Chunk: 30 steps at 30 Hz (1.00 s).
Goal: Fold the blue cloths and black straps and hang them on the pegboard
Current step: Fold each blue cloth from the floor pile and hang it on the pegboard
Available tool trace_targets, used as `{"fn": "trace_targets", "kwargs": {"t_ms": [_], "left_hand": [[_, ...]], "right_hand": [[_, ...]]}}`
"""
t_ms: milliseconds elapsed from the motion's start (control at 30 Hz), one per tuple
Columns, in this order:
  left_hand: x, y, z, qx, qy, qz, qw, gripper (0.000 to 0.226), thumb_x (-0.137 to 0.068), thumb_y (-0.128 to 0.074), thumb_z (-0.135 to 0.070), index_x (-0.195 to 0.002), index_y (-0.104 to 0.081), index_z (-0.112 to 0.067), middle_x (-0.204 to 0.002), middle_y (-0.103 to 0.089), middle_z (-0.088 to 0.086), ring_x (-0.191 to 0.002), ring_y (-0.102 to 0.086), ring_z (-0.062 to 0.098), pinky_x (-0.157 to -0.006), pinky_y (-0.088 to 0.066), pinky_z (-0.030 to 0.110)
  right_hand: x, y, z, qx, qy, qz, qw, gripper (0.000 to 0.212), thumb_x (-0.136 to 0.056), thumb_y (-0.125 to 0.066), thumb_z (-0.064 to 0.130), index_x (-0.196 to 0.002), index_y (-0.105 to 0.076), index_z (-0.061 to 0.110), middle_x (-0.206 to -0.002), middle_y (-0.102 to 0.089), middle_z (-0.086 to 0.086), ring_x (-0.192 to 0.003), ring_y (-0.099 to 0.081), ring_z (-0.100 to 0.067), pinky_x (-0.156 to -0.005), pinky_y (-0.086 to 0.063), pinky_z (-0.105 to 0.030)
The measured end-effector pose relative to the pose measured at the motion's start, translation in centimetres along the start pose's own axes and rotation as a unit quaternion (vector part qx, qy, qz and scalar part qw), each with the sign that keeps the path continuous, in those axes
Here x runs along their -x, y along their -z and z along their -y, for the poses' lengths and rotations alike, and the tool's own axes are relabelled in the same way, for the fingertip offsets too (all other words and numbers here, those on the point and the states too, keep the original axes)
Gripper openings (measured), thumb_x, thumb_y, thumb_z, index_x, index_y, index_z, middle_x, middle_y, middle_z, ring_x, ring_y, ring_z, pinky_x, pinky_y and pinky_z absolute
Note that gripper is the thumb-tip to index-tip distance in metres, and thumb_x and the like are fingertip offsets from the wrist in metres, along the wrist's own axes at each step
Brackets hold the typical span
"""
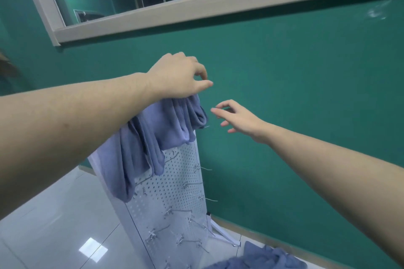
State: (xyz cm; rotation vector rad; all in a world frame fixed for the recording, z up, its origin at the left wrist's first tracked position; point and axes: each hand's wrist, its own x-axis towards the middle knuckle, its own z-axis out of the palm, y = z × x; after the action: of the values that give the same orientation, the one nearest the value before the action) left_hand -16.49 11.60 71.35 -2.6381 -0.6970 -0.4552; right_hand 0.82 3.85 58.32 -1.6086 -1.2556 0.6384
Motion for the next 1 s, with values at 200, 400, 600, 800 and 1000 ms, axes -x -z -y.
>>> {"fn": "trace_targets", "kwargs": {"t_ms": [200,400,600,800,1000], "left_hand": [[1.7,-3.2,-8.5,0.018,-0.055,0.066,0.996,0.037,-0.096,-0.046,-0.058,-0.117,-0.066,-0.036,-0.126,-0.062,-0.005,-0.12,-0.053,0.022,-0.098,-0.043,0.038],[2.9,-9.8,-15.9,0.071,-0.056,0.178,0.98,0.037,-0.095,-0.046,-0.063,-0.115,-0.065,-0.038,-0.12,-0.065,-0.009,-0.113,-0.06,0.018,-0.085,-0.048,0.033],[4.5,-20.6,-21.2,0.137,-0.057,0.269,0.952,0.039,-0.095,-0.047,-0.062,-0.12,-0.063,-0.035,-0.127,-0.064,-0.008,-0.117,-0.059,0.018,-0.091,-0.049,0.033],[7.4,-33.8,-26.4,0.218,-0.053,0.324,0.919,0.041,-0.098,-0.052,-0.051,-0.133,-0.056,-0.031,-0.134,-0.058,-0.006,-0.122,-0.056,0.019,-0.099,-0.047,0.036],[10.8,-46.9,-31.2,0.308,-0.016,0.369,0.876,0.034,-0.095,-0.058,-0.039,-0.128,-0.059,-0.027,-0.133,-0.061,-0.001,-0.116,-0.059,0.023,-0.093,-0.05,0.036]], "right_hand": [[6.7,4.8,-4.3,0.081,-0.041,-0.047,0.995,0.025,-0.096,-0.063,0.031,-0.119,-0.057,0.021,-0.101,-0.062,0.0,-0.082,-0.06,-0.014,-0.07,-0.051,-0.028],[12.6,8.3,-10.9,0.119,-0.106,-0.065,0.985,0.019,-0.094,-0.066,0.029,-0.111,-0.06,0.023,-0.092,-0.063,-0.001,-0.079,-0.058,-0.018,-0.073,-0.053,-0.034],[16.4,9.1,-20.0,0.126,-0.186,-0.063,0.972,0.014,-0.094,-0.064,0.025,-0.108,-0.063,0.02,-0.09,-0.063,-0.001,-0.077,-0.055,-0.02,-0.068,-0.049,-0.031],[18.4,7.1,-32.1,0.104,-0.288,-0.04,0.951,0.017,-0.096,-0.06,0.017,-0.112,-0.063,0.012,-0.094,-0.061,-0.008,-0.081,-0.055,-0.022,-0.061,-0.046,-0.027],[19.2,3.0,-45.4,0.091,-0.371,-0.015,0.924,0.012,-0.095,-0.061,0.017,-0.106,-0.066,0.018,-0.09,-0.064,-0.003,-0.077,-0.056,-0.02,-0.067,-0.047,-0.029]]}}
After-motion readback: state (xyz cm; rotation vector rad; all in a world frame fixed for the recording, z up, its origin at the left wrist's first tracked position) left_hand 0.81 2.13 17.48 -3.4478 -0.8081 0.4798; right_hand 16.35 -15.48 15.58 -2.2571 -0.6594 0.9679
